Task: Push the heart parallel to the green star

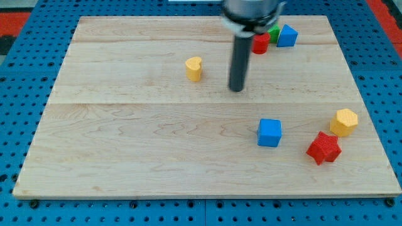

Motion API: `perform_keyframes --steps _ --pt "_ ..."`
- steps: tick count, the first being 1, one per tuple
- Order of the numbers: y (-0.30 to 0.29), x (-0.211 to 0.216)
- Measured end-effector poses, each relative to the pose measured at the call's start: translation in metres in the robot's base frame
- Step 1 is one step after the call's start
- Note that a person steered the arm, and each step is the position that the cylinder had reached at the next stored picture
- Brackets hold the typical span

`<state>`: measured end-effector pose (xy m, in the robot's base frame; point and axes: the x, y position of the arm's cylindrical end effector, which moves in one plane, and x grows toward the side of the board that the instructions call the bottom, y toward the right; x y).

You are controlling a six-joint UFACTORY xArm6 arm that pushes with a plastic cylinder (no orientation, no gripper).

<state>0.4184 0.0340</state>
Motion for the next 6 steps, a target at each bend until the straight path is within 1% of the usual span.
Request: perform_keyframes --steps 1,2,3,4,5,6 --pt "-0.066 -0.03" --pt "-0.057 -0.062" --pt "-0.015 -0.086" --pt "0.004 -0.125" --pt "-0.037 -0.124" --pt "-0.094 -0.133"
